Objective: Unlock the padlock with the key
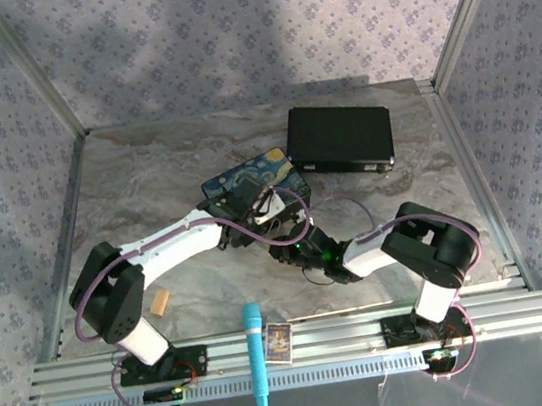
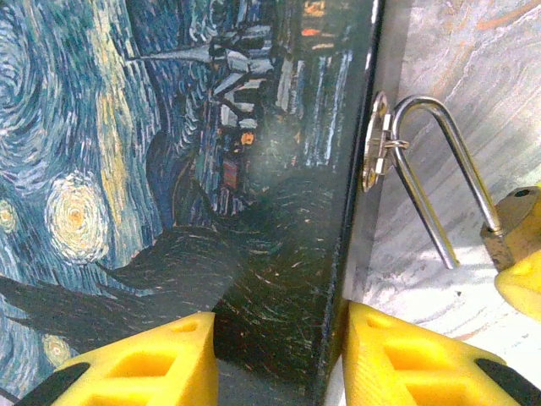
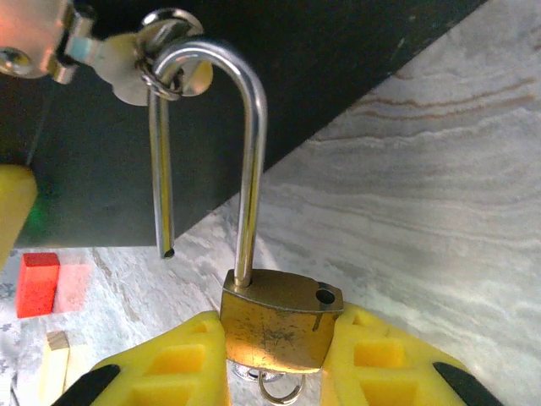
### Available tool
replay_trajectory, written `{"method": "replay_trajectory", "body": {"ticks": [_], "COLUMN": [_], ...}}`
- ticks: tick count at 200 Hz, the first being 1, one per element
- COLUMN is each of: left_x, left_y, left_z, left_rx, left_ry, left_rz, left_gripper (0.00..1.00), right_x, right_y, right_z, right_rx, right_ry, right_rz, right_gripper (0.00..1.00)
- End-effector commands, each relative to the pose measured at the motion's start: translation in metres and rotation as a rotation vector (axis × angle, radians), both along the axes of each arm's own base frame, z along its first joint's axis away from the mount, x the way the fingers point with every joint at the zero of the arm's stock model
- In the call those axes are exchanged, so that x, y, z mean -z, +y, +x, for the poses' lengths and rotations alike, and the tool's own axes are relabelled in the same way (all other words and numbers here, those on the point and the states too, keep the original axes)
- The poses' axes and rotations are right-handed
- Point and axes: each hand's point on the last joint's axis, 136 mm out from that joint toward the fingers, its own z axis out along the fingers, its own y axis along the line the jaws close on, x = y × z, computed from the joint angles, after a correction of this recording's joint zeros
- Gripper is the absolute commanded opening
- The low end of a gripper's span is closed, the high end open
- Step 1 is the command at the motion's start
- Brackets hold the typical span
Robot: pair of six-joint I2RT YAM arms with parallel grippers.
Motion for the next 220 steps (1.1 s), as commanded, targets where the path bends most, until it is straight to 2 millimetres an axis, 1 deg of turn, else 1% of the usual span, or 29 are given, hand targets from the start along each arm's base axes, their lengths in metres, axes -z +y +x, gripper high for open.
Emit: {"method": "replay_trajectory", "body": {"ticks": [1,25,81,97,121,136,149,161,189,212,220], "left_x": [0.071,0.071,0.072,0.074,0.075,0.076,0.077,0.078,0.077,0.077,0.077], "left_y": [0.03,0.027,0.03,0.031,0.031,0.031,0.032,0.032,0.032,0.033,0.033], "left_z": [-0.058,-0.06,-0.06,-0.061,-0.061,-0.061,-0.061,-0.062,-0.062,-0.062,-0.062], "left_rx": [0.074,0.081,0.078,0.075,0.07,0.07,0.068,0.067,0.068,0.066,0.064], "left_ry": [0.304,0.308,0.303,0.305,0.31,0.312,0.313,0.315,0.316,0.314,0.312], "left_rz": [0.165,0.157,0.164,0.166,0.164,0.163,0.167,0.166,0.165,0.169,0.169], "left_gripper": [0.38,0.38,0.38,0.38,0.38,0.38,0.38,0.38,0.38,0.38,0.38], "right_x": [-0.008,-0.008,-0.011,-0.015,-0.021,-0.022,-0.02,-0.022,-0.021,-0.017,-0.018], "right_y": [-0.011,-0.018,-0.032,-0.03,-0.025,-0.03,-0.034,-0.034,-0.036,-0.043,-0.046], "right_z": [0.035,0.039,0.049,0.05,0.048,0.05,0.054,0.057,0.058,0.061,0.062], "right_rx": [0.146,0.191,0.259,0.259,0.244,0.266,0.295,0.296,0.301,0.329,0.337], "right_ry": [-0.059,-0.045,-0.022,-0.025,-0.036,-0.02,0.018,0.026,0.029,0.043,0.038], "right_rz": [0.06,0.046,0.127,0.146,0.129,0.148,0.213,0.256,0.23,0.228,0.239], "right_gripper": [0.18,0.18,0.17,0.16,0.16,0.16,0.16,0.15,0.14,0.14,0.14]}}
